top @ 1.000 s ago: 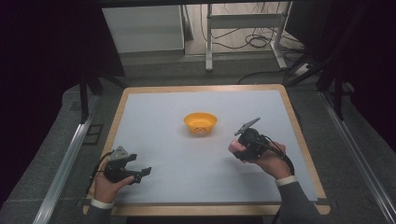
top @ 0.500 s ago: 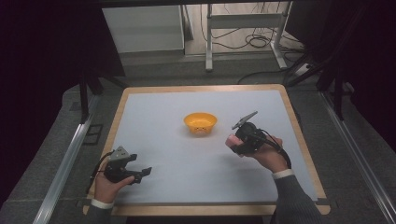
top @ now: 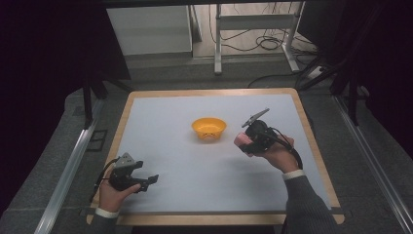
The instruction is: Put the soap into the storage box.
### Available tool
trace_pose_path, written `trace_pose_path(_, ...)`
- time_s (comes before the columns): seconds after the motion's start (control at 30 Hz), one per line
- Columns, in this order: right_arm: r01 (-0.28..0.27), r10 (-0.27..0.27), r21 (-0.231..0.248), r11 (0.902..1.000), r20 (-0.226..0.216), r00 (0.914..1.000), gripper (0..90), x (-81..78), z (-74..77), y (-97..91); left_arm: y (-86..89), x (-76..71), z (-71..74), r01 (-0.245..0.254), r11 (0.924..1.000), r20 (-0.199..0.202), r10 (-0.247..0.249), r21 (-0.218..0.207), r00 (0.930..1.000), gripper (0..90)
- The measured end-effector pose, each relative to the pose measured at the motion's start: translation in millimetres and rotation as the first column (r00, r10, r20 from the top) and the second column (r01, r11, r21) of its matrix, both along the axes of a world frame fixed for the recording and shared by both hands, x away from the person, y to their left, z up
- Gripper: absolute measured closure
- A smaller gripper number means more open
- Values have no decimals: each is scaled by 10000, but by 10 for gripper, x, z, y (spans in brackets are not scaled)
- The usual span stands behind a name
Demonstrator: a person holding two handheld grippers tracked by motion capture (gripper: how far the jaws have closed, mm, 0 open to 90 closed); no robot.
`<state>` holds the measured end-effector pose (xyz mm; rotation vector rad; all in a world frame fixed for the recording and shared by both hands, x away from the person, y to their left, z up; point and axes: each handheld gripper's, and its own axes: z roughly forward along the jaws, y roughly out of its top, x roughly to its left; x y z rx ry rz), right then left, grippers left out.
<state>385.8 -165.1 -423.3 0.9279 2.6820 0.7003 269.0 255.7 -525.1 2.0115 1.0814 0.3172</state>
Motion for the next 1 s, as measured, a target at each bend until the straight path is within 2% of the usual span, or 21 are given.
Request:
trace_pose_path(0.3, -328, 328, 21, 9995, 19, 9995, 594, 77, -1, 112, 5, -1, 3, 12, 10000, 0, -12, -13, 10000, 132)
trace_pose_path(0.67, -393, 393, -83, 9992, 2, 9992, 594, 173, 4, 209, -3, 2, -2, 20, 10000, -18, -20, -1, 10000, 132)
trace_pose_path(1.0, -436, 437, 49, 9990, -24, 9990, 594, 275, 24, 258, -5, 4, -3, 26, 10000, -34, -26, 19, 10000, 132)
